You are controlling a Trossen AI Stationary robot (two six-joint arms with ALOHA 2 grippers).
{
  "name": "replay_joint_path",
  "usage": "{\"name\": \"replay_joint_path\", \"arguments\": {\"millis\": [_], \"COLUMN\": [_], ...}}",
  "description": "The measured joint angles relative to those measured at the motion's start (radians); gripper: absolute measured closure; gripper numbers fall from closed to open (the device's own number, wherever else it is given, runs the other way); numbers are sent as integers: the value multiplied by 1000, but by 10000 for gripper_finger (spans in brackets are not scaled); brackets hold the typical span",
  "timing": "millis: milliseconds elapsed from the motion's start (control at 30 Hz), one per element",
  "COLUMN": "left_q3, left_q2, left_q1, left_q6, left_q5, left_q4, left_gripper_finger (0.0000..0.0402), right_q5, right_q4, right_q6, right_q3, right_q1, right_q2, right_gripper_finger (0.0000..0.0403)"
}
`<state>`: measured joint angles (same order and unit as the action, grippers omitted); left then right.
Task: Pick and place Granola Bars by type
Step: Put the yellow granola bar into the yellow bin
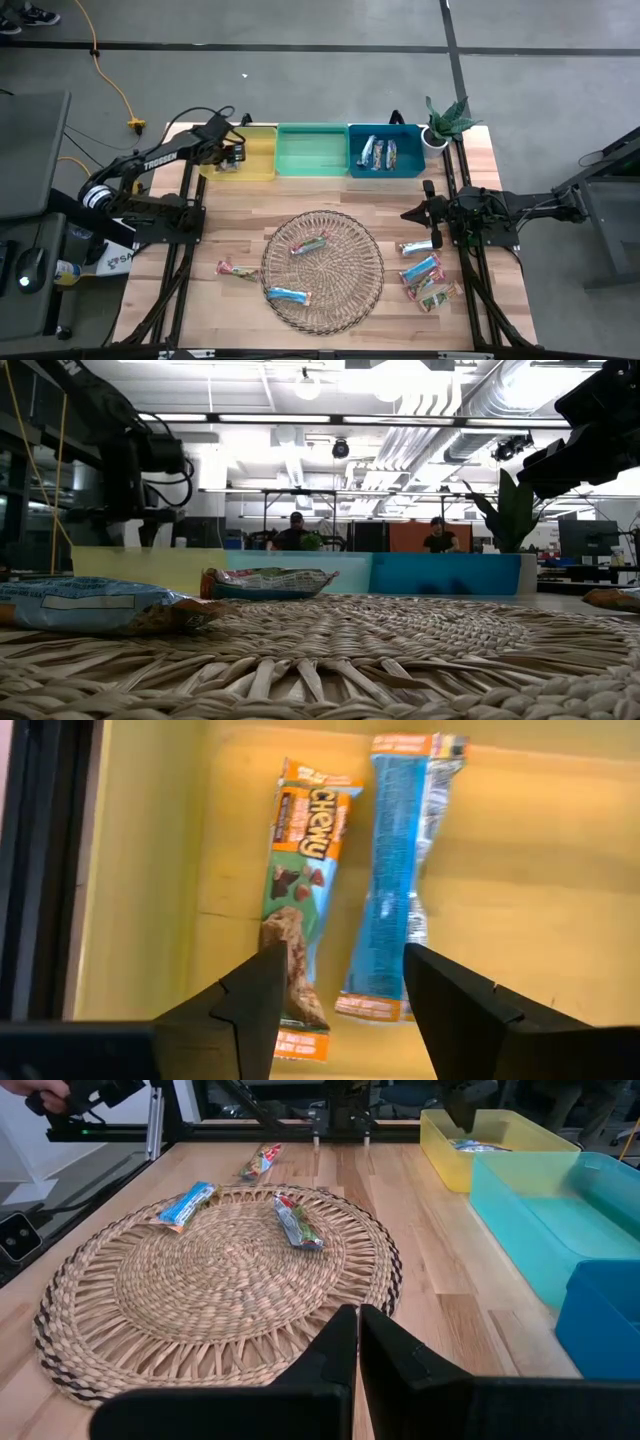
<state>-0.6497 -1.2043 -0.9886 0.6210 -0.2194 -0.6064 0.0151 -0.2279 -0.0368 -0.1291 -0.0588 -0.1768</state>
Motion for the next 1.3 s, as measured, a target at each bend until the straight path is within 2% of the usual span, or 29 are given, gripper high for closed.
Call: {"name": "replay_joint_path", "arguments": {"millis": [233, 400, 600, 767, 867, 967, 1067, 1167, 1300], "left_q3": [0, 0, -25, -34, -35, -35, -35, -35, -35], "left_q2": [76, 176, 284, 355, 404, 470, 546, 611, 653], "left_q1": [0, 0, 0, 1, 1, 2, 25, 85, 197], "left_q6": [-40, -92, -123, -116, -59, -15, 9, 21, 35], "left_q5": [81, 216, 620, 999, 1144, 1215, 1237, 1223, 1153], "left_q4": [3, 19, 184, 401, 517, 596, 632, 634, 637], "left_gripper_finger": [204, 204, 204, 204, 204, 204, 204, 204, 204], "right_q5": [0, 0, 0, 0, 0, 0, 0, 0, 0], "right_q4": [0, 0, 0, 0, 0, 0, 0, 0, 0], "right_q6": [0, 0, 0, 0, 0, 0, 0, 0, 0], "right_q3": [0, 0, 0, 0, 0, 0, 0, 0, 0], "right_q1": [0, 0, 0, 0, 0, 0, 0, 0, 0], "right_q2": [0, 0, 0, 0, 0, 0, 0, 0, 0], "right_gripper_finger": [402, 402, 402, 402, 402, 402, 402, 402, 402]}}
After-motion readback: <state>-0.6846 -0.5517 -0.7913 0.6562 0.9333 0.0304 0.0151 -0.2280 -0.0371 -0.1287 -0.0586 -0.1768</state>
